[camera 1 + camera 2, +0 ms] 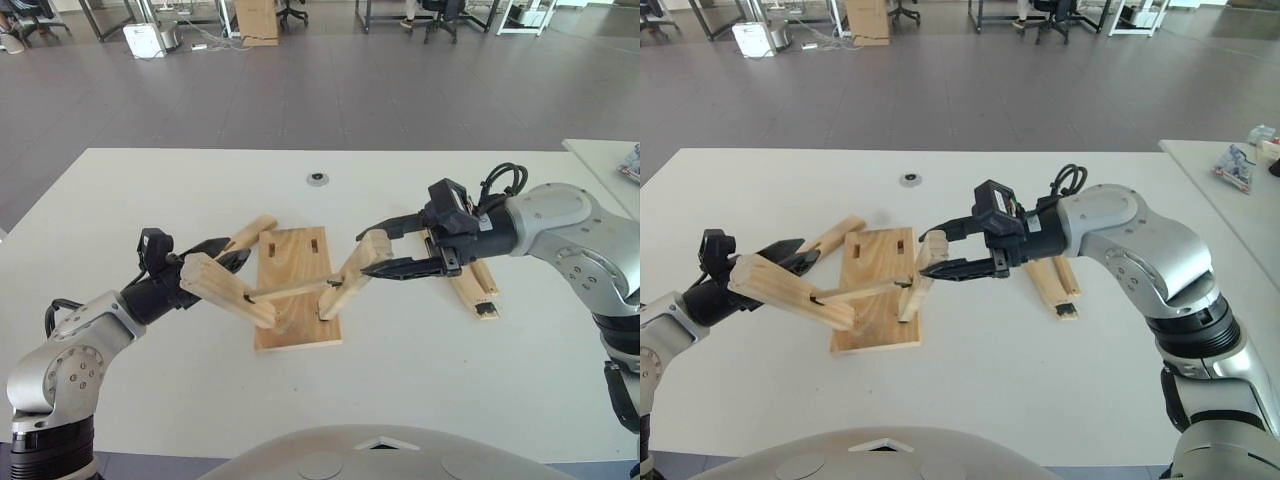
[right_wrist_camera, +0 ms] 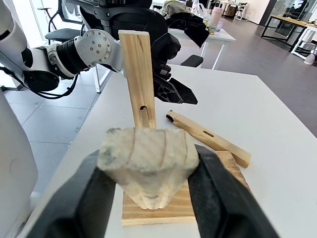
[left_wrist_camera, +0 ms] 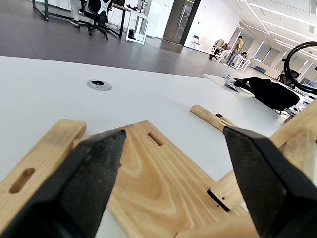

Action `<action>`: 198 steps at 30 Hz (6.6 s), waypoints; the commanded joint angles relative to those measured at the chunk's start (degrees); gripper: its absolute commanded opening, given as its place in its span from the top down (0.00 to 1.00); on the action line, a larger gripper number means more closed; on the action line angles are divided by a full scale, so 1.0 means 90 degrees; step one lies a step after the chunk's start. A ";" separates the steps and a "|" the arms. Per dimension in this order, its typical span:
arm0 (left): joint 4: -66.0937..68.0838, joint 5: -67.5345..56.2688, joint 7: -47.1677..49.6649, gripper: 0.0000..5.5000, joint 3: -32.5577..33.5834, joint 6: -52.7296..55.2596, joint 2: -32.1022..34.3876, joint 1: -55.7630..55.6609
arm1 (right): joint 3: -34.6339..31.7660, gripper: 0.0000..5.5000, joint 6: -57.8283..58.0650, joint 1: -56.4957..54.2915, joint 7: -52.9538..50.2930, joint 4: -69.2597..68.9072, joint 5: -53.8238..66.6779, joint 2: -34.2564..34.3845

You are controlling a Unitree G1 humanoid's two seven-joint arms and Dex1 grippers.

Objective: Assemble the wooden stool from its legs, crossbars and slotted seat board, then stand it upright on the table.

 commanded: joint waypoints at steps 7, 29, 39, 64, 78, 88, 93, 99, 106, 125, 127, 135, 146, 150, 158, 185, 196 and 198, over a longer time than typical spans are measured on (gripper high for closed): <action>-0.0009 0.0004 -0.0006 0.34 -0.0177 -0.0104 -0.0011 -0.0120 | 0.1141 0.62 0.0158 0.0113 -0.0341 -0.0192 -0.1448 -0.0204; 0.0223 0.0235 0.0010 0.34 -0.0625 -0.0369 -0.0048 -0.0354 | 0.1199 0.55 0.0910 -0.0790 -0.0235 0.0378 -0.1056 0.0240; 0.0990 0.1262 0.0128 0.34 -0.0827 -0.0870 0.0155 -0.0336 | 0.0699 0.31 0.0707 -0.0338 -0.0232 0.0233 -0.1364 0.0084; 0.1220 0.3109 -0.0314 0.34 -0.1723 -0.1931 0.0478 0.0426 | -0.0977 0.31 0.0418 -0.0583 -0.4075 0.0604 -0.1824 0.2199; 0.1364 0.3227 -0.0361 0.34 -0.1839 -0.2050 0.0368 0.0247 | 0.1839 0.31 -0.1951 0.1072 -0.4806 -0.0538 -0.6321 0.2136; 0.1520 0.3274 -0.0373 0.34 -0.1916 -0.2154 0.0262 0.0004 | 0.2467 0.31 -0.1225 0.0750 -0.3862 -0.0272 -0.7598 0.2440; 0.1558 0.3301 -0.0359 0.34 -0.1950 -0.2176 0.0190 -0.0096 | 0.1296 0.31 -0.1522 0.0056 -0.4435 -0.0164 -0.7385 0.3104; 0.1519 0.3380 -0.0348 0.34 -0.2040 -0.2119 0.0185 -0.0082 | -0.0659 0.31 -0.1690 -0.0963 -0.4743 0.1230 -0.6606 0.2995; 0.2357 0.4419 -0.0067 0.34 -0.2615 -0.1637 0.0841 -0.0679 | -0.0056 0.31 -0.2066 -0.0375 -0.3778 0.2639 -0.6126 0.2919; 0.4080 0.4952 -0.0257 0.34 -0.3672 -0.2614 -0.0628 -0.3079 | 0.0155 0.31 -0.2325 0.1295 -0.1077 0.3906 -0.4442 0.2989; 0.4127 0.4964 -0.0269 0.34 -0.3641 -0.2686 -0.0736 -0.3123 | -0.0111 0.31 -0.2203 0.1387 -0.1321 0.3671 -0.4434 0.2889; 0.3583 0.4958 -0.0311 0.34 -0.3305 -0.2658 -0.0420 -0.2400 | -0.0408 0.31 -0.2114 0.1505 -0.2064 0.3328 -0.4421 0.2970; 0.0237 0.4393 0.2201 0.34 -0.0894 -0.2789 -0.1423 0.0211 | -0.2528 0.31 -0.0165 0.3147 -0.5906 -0.0303 -0.4893 0.4140; -0.1557 0.3984 0.3431 0.34 -0.1270 -0.2918 -0.2880 0.0471 | -0.1896 0.31 0.0618 0.3969 -0.7069 -0.2596 -0.5083 0.5400; -0.2502 0.3720 0.4001 0.34 -0.1614 -0.2477 -0.3194 0.0416 | -0.1477 0.31 0.1237 0.3932 -0.7264 -0.3532 -0.4866 0.5664; -0.0731 0.4252 0.3198 0.34 -0.1153 -0.3794 -0.1379 -0.1013 | -0.1807 0.31 0.0896 0.2190 -0.5435 -0.1279 -0.4201 0.3410; -0.2218 0.2154 0.3393 0.34 -0.1627 -0.2627 -0.1866 -0.2989 | -0.3325 0.31 0.1960 0.0448 -0.6520 -0.2665 -0.0070 0.5844; -0.2005 0.1897 0.3563 0.34 -0.1828 -0.1997 -0.1985 -0.2190 | -0.2716 0.31 0.2492 0.1293 -0.6577 -0.2630 -0.0093 0.5483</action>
